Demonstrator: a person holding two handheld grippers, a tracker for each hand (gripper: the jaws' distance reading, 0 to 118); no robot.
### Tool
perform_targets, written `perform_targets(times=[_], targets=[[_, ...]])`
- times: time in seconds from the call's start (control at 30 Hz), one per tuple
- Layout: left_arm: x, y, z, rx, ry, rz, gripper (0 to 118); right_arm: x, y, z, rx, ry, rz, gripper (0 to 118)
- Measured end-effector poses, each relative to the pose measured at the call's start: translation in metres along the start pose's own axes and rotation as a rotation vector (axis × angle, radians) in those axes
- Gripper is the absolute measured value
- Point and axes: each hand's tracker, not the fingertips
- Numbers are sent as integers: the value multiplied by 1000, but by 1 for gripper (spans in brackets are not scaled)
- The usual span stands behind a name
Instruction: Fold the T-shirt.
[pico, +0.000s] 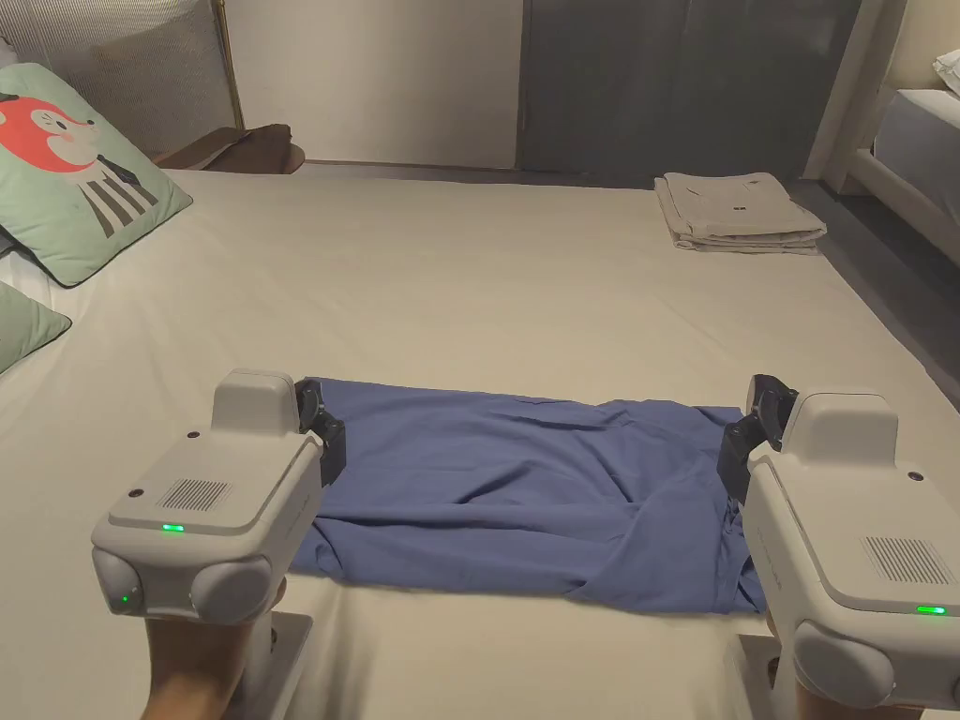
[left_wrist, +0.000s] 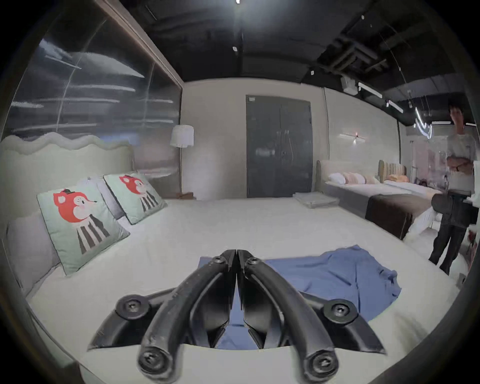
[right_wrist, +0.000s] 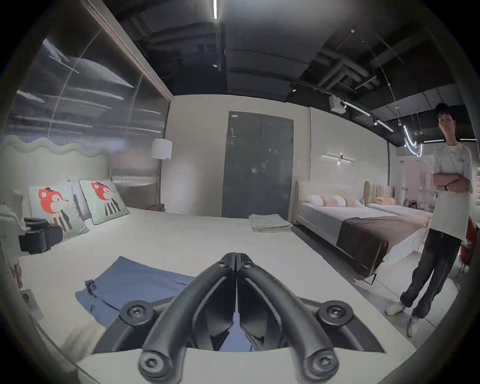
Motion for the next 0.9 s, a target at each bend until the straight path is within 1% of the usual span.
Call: perform_targets(times=[0.07,0.2,0.23,0.33,0.37,0.4,0.43,0.47,0.5,0.53,0.63,0.67,0.7,0.73,0.77,0.83,0.9], targets=[[-8,-4,-13,-113,-13,-6,0,4,-2,-3,-9,-2,0,0],[-38,-17,-41,-329,-51,85,0,8,-8,-10,-31,-4,7,0],[-44,-22,-48,-379,-50,81,0,8,-9,-12,-36,-3,6,0],[-65,-40,-67,-449,-21,97,0,11,-15,-18,-56,-3,1,0],[-73,-45,-73,-476,-19,134,4,11,-16,-20,-63,-4,3,0],[-81,-49,-80,-514,-31,168,18,11,-18,-22,-70,-5,6,0],[-87,-54,-87,-540,-30,202,56,13,-20,-24,-75,-10,8,0],[-91,-58,-93,-581,-24,208,83,14,-22,-26,-80,-11,7,0],[-93,-64,-99,-628,-7,200,101,14,-23,-27,-87,-11,5,0],[-94,-69,-102,-629,7,195,105,15,-25,-29,-93,-12,3,0],[-91,-78,-106,-616,31,169,104,20,-40,-40,-110,-16,1,0],[-89,-80,-110,-623,30,165,101,21,-42,-42,-118,-20,3,0],[-87,-84,-113,-630,29,163,96,21,-42,-41,-123,-21,3,0],[-86,-86,-115,-644,26,156,84,22,-43,-42,-128,-23,2,0],[-82,-90,-117,-652,23,152,74,24,-44,-43,-135,-25,0,0],[-73,-97,-121,-678,22,133,59,27,-46,-42,-142,-31,-3,0],[-65,-103,-122,-689,44,88,57,31,-48,-42,-150,-37,-7,0]])
